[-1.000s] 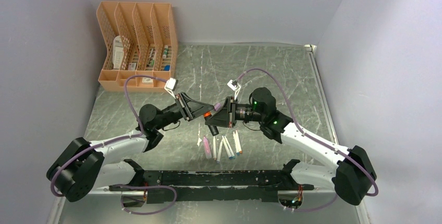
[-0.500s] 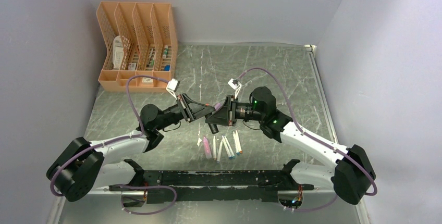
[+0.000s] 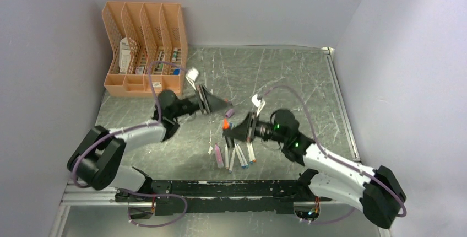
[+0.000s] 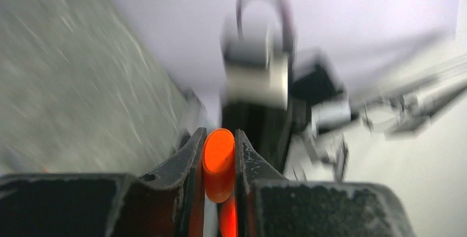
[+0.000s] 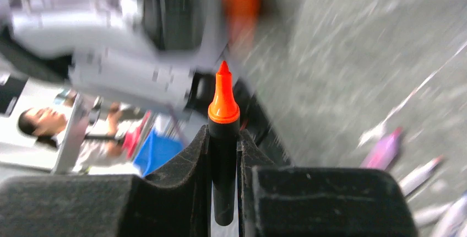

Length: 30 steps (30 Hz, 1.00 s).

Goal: Open the pen caps

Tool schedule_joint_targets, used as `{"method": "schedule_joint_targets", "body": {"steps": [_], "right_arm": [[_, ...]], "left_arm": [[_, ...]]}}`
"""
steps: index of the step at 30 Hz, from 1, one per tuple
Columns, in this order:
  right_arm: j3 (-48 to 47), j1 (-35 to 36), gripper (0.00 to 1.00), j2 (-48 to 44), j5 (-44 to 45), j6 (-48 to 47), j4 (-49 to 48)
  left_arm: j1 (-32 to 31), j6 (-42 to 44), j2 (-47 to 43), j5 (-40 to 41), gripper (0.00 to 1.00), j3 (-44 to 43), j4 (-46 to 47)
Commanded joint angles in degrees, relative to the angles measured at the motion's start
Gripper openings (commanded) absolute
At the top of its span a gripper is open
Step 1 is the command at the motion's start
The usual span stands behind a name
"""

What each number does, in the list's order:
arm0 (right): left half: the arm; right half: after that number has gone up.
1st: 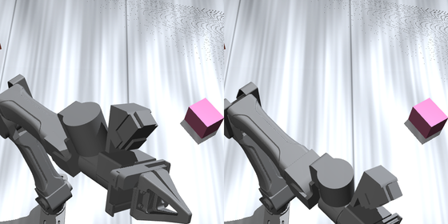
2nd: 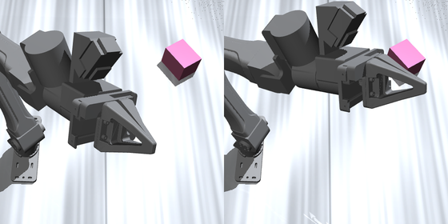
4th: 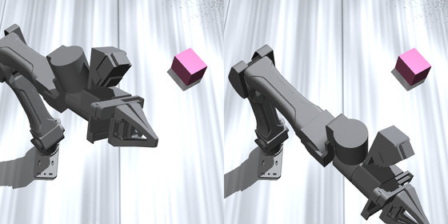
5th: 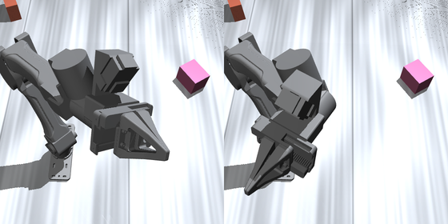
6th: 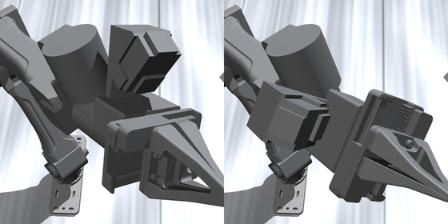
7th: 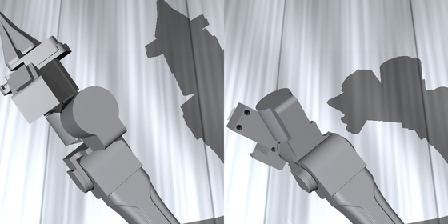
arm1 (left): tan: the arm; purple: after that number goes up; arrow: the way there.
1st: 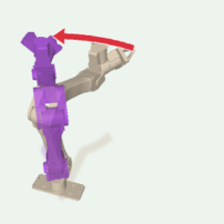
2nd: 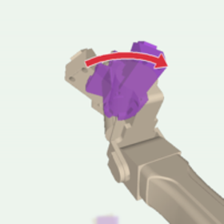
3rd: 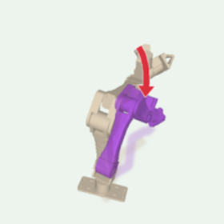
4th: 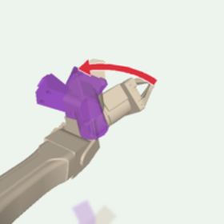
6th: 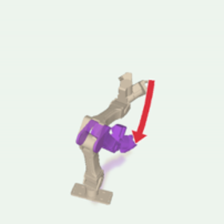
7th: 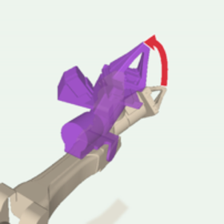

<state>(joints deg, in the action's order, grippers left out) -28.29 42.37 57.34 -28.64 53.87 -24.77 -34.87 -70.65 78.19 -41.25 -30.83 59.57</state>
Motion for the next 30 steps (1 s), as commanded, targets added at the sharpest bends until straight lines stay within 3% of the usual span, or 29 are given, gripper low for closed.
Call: {"method": "schedule_joint_targets", "body": {"steps": [1, 7, 13, 21, 30], "right_arm": [[8.86, 9.61, 0.0, -7.77, -3.56, 4.95, 9.33], [10.29, 14.32, 0.0, -14.56, 2.79, 6.95, 12.31], [5.63, 14.25, 0.0, -12.54, 4.21, 2.65, 16.88], [-2.13, 13.98, 0.0, -3.12, 6.8, -5.24, 24.27], [-9.06, 12.11, 0.0, 2.24, 10.71, -12.32, 31.31]], "left_arm": [[14.15, -0.94, 6.17, 9.43, 0.07, -12.31, 9.28], [18.61, -9.41, 18.31, 6.25, 0.07, -22.4, 18.42], [17.43, -6.66, 11.83, 1.72, 0.07, -17.65, 11.21], [16.95, 5.3, -7.17, -1.27, 0.07, -5.4, -14.16], [16.94, 18.81, -20.97, 0.75, 0.07, -5.72, -47.93]]}}
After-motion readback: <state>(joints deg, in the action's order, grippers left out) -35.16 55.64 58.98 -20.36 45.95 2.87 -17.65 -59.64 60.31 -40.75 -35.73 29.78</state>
